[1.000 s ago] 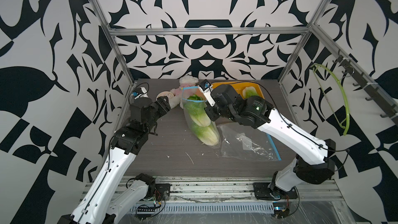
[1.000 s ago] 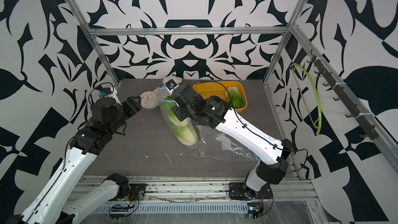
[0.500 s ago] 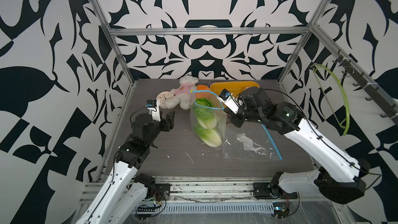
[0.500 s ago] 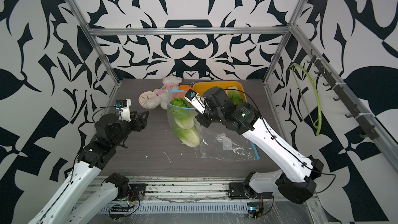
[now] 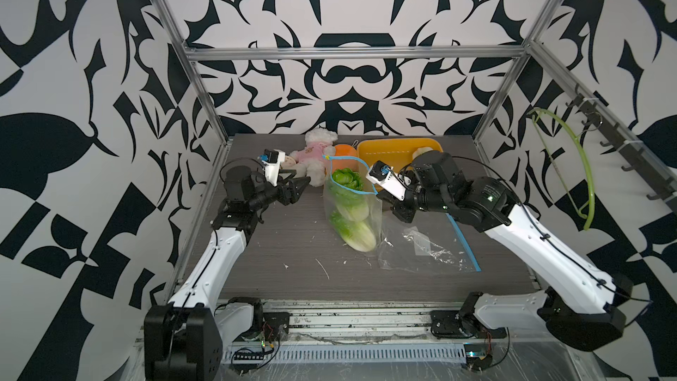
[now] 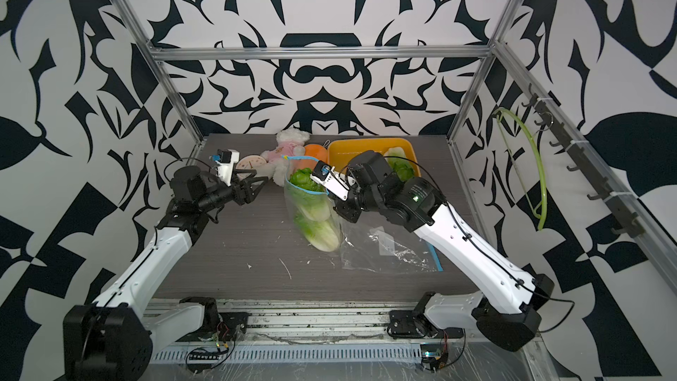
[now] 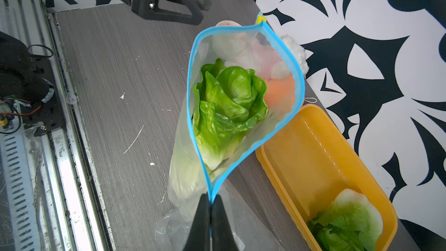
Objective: Put the chinese cabbages into a zipper bag and zip it
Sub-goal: Adjust the zipper food storage bag at the center of the board.
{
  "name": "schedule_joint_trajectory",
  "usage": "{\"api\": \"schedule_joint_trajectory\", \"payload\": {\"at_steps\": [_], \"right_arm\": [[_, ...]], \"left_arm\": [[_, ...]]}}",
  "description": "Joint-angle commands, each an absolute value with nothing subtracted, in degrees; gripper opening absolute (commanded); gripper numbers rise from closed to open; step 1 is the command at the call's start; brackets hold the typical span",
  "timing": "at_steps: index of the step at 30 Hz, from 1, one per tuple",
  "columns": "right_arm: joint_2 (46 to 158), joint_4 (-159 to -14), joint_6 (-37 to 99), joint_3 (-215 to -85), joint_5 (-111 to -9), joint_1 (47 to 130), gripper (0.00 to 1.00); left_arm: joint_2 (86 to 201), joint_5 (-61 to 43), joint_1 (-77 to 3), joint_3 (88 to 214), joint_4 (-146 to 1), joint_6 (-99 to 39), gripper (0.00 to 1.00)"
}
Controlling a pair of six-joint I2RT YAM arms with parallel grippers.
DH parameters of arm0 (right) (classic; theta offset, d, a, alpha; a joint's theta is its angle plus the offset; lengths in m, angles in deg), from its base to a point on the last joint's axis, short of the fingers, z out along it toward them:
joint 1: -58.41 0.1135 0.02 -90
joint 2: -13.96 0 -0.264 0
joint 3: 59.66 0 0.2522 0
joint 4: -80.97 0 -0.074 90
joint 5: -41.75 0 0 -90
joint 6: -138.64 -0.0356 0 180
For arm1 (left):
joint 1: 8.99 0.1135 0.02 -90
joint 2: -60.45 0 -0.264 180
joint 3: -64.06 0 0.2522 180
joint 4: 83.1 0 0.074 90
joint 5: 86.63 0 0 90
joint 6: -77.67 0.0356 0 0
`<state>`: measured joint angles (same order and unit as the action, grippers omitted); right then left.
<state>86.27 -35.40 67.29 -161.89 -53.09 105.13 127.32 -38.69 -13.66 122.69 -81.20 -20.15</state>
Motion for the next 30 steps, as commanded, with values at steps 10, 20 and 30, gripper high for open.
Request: {"api": "schedule_joint_trajectory", "payload": {"at_steps": [10, 20, 30], "right_arm": [[84.17, -37.07, 67.17, -164.94, -56.98, 105.17, 0.00], [84.45, -36.78, 67.01, -164.89, -56.95, 105.17, 0.00], [83.96, -37.05, 68.50, -164.75, -56.92, 105.17, 0.00]], "left_arm": [[143.15, -56.28, -17.54, 131.99, -93.86, -18.42, 0.54], [148.19, -59.15, -19.40, 135.02, -96.45, -19.27, 0.39], [147.59, -56.57, -19.39, 134.25, -96.49, -18.84, 0.13]]}}
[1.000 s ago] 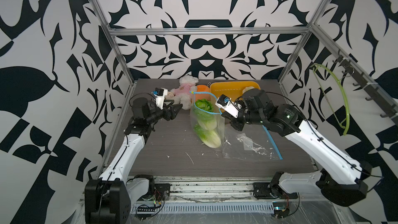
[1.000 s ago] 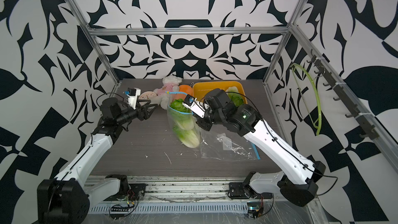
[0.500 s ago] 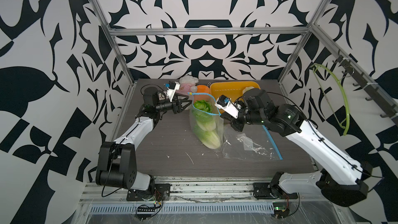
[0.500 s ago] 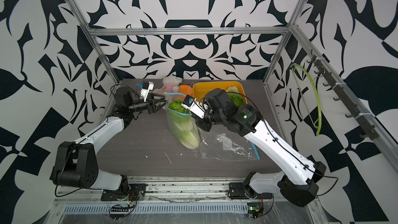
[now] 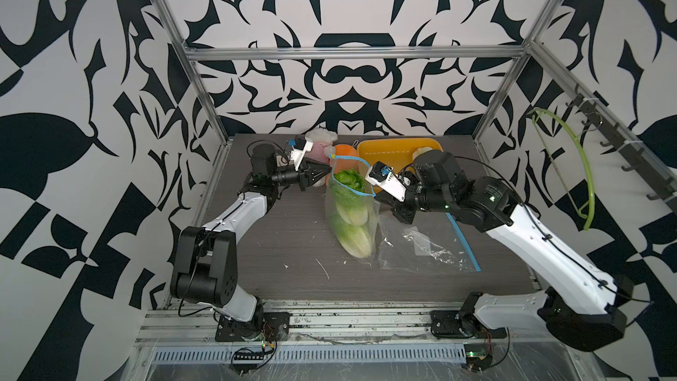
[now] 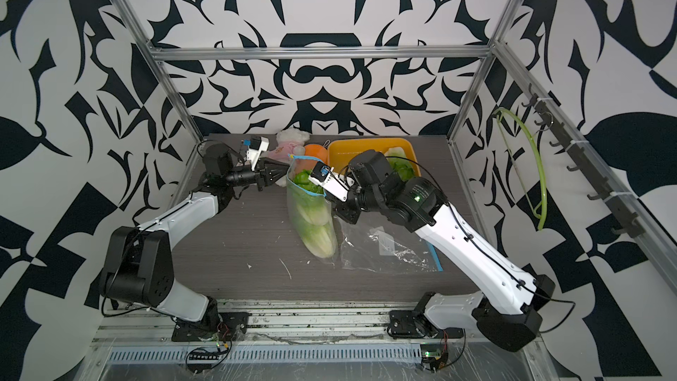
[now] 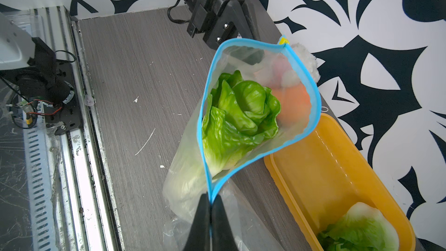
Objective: Put the chinese cabbages into a zipper bag and zip it
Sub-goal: Adjust the zipper food storage bag at the center of the board.
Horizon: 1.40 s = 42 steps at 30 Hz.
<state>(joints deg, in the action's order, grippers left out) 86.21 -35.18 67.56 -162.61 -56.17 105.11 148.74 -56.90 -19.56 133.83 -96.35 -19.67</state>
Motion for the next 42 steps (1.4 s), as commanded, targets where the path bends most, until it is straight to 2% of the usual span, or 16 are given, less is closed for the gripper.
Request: {"api": "schedule_joint_trajectory", "payload": {"at_steps": [1, 3, 6, 13, 16, 17, 22, 24, 29, 37, 42], "right_arm": [[84.28, -36.79, 69.11, -165.14, -56.72, 105.17, 0.00], [85.22, -36.14, 70.74, -166.39, -56.36, 105.17, 0.00], [86.30, -35.94, 73.78, -167.83, -54.68, 105.17, 0.00], [89.36, -35.61, 81.28, -173.88, -54.00, 105.17, 0.00], [90.13, -34.66, 83.35, -173.88, -52.66, 104.65, 0.00], [89.76, -34.71, 83.69, -172.66, -52.38, 104.48, 0.00], [85.40, -38.21, 84.66, -164.00, -50.08, 104.38, 0.00], [83.68, -38.77, 85.15, -161.69, -48.95, 104.38, 0.00], [80.74, -37.70, 86.34, -159.26, -48.03, 104.38, 0.00], [77.61, -35.65, 87.35, -158.16, -49.42, 104.46, 0.00], [75.34, -35.59, 87.92, -156.65, -50.62, 104.52, 0.00]], "left_arm": [[146.91, -55.94, -19.41, 133.78, -96.08, -18.27, 0.10], [145.29, -54.87, -19.21, 133.05, -93.71, -16.77, 0.04], [142.51, -52.90, -18.60, 131.52, -91.68, -15.81, 0.00], [133.95, -46.28, -16.99, 127.90, -83.81, -13.10, 0.00], [126.62, -42.38, -16.99, 124.72, -81.02, -12.43, 0.00], [124.33, -41.41, -16.99, 123.44, -79.95, -12.18, 0.01], [116.10, -37.37, -16.99, 116.90, -80.58, -12.76, 0.23], [115.48, -37.54, -16.91, 115.79, -80.23, -13.04, 0.35], [119.57, -41.39, -16.90, 116.71, -82.07, -13.11, 0.55], [135.37, -51.68, -17.38, 125.94, -88.09, -15.58, 0.63], [139.28, -54.31, -19.01, 128.35, -89.53, -15.54, 0.64]]}}
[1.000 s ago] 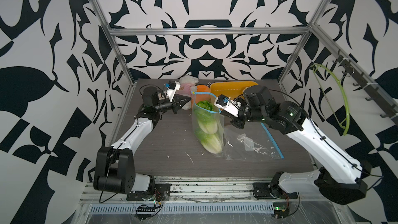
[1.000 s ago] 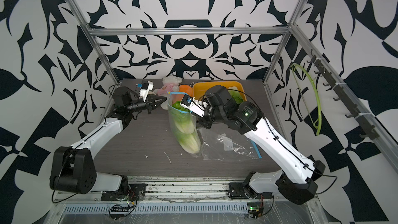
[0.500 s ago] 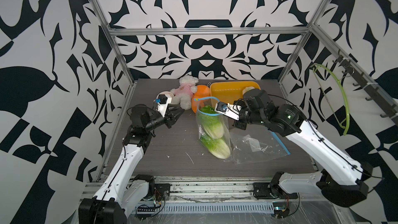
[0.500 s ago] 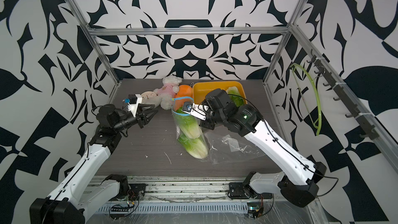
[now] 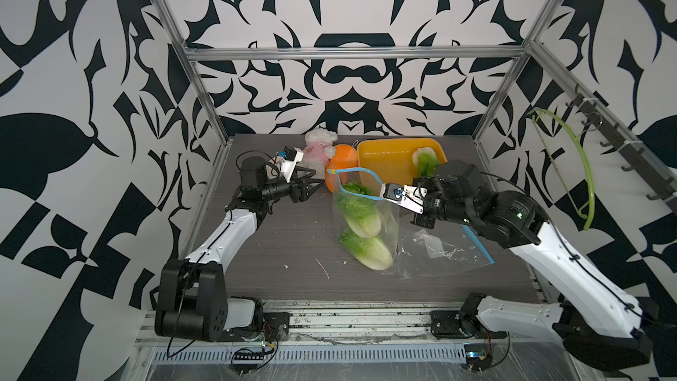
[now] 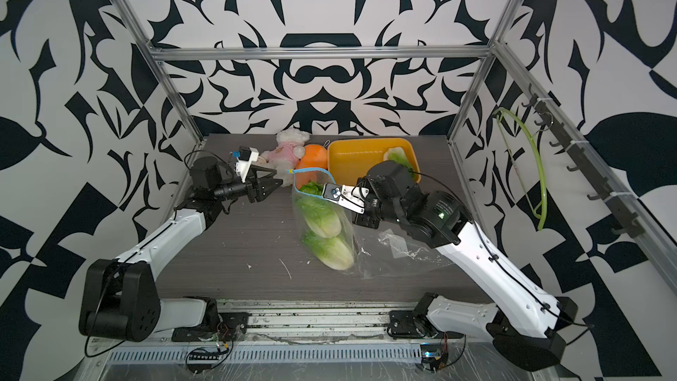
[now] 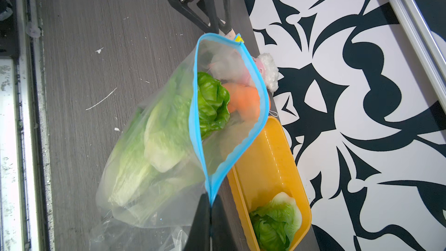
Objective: Put the chinese cabbages into a zipper bag and zip it
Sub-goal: Adjust the zipper food storage bag at the center of the board.
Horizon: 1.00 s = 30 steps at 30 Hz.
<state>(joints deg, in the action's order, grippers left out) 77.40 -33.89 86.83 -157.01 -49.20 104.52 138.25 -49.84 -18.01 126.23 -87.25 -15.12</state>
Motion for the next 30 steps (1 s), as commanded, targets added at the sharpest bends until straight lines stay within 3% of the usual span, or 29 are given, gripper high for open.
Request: {"api": "schedule_joint_trajectory", "payload": {"at_steps": [1, 9, 19, 30], "right_arm": [[75.09, -35.63, 88.06, -156.42, -50.62, 104.50, 0.00], [74.43, -35.52, 88.54, -155.46, -51.22, 104.55, 0.00], [74.32, -35.97, 89.32, -155.95, -52.15, 104.51, 0.00], [73.64, -36.60, 89.06, -155.43, -51.47, 104.55, 0.00]], "left_arm": [[139.62, -55.24, -19.63, 128.78, -88.69, -15.23, 0.63], [138.48, -56.86, -22.11, 127.13, -90.87, -15.15, 0.58], [143.47, -57.58, -23.70, 131.67, -90.43, -15.57, 0.45], [142.27, -56.47, -25.85, 131.09, -91.14, -14.87, 0.04]]}}
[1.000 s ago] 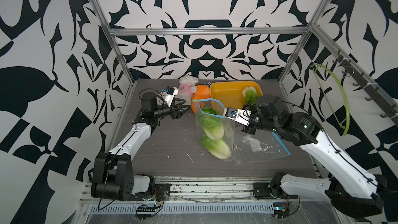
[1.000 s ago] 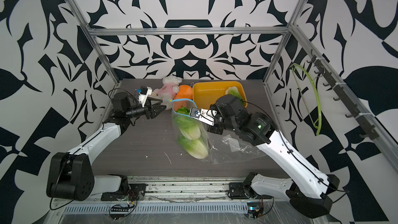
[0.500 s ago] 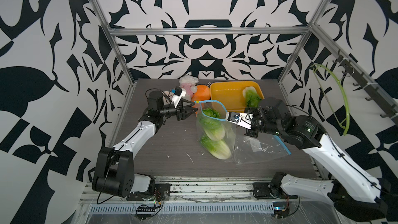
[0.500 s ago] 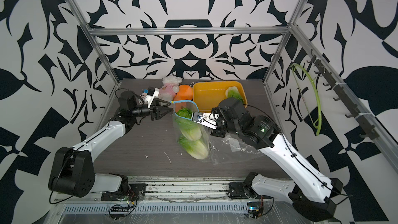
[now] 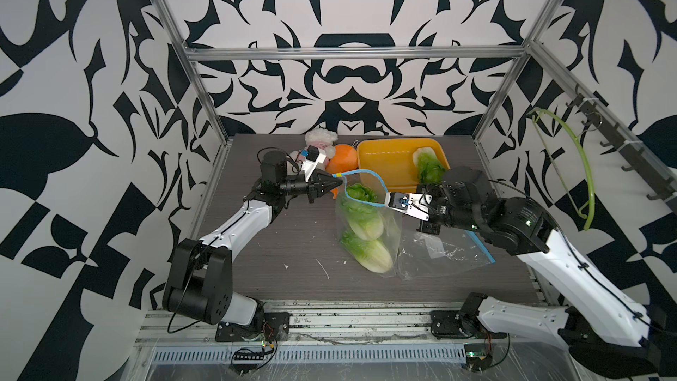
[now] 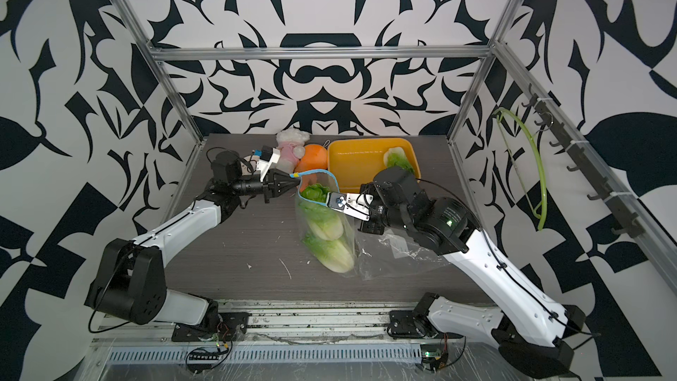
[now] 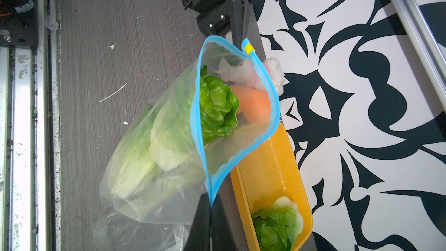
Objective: Put the chinese cabbages into a zipper bag and zip it
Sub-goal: Adjust the zipper food storage bag at the center of the board, then zip the zipper on the zipper food storage bag.
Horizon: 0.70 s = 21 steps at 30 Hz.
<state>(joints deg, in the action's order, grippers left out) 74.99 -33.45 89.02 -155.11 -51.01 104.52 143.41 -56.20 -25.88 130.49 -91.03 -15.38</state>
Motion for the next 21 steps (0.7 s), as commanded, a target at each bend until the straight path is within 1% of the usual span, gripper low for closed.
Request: {"api": "schedule_joint_trajectory", "payload": {"at_steps": [1, 2, 5, 6, 7, 8, 9, 10, 13, 16, 21], "right_arm": [[73.70, -36.73, 88.74, -155.49, -51.25, 104.49, 0.00], [73.80, -36.95, 88.18, -155.57, -50.99, 104.55, 0.00], [74.12, -37.56, 86.04, -156.61, -50.71, 104.54, 0.00], [74.53, -37.38, 85.31, -157.49, -50.93, 104.55, 0.04], [74.85, -37.23, 84.31, -158.45, -51.21, 104.50, 0.12], [75.48, -36.74, 83.28, -159.78, -52.19, 104.54, 0.25], [76.25, -35.87, 82.35, -161.32, -53.02, 104.51, 0.34], [76.99, -35.44, 81.53, -162.76, -54.19, 104.53, 0.38], [80.48, -34.03, 78.32, -167.83, -55.57, 104.52, 0.43], [85.21, -33.28, 74.19, -173.56, -60.38, 104.53, 0.47], [93.61, -33.34, 70.96, -180.67, -67.10, 104.55, 0.49]], "left_arm": [[141.68, -55.83, -25.85, 131.09, -90.18, -14.19, 0.01], [140.92, -54.80, -25.84, 131.09, -88.86, -13.13, 0.00], [138.21, -51.81, -25.78, 131.00, -85.49, -10.47, 0.00], [136.93, -51.24, -25.78, 131.16, -83.96, -9.83, 0.00], [135.87, -50.72, -25.78, 131.30, -82.64, -9.05, 0.00], [134.52, -49.81, -25.78, 131.43, -80.82, -7.90, 0.00], [133.93, -49.12, -25.78, 131.68, -78.86, -6.58, 0.00], [131.56, -48.53, -25.78, 132.02, -76.93, -5.55, 0.00], [128.80, -46.37, -25.78, 133.54, -69.89, -2.07, 0.00], [126.32, -45.18, -25.78, 134.40, -64.77, 0.31, 0.00], [121.95, -45.90, -25.87, 135.29, -58.98, 3.14, 0.00]]}}
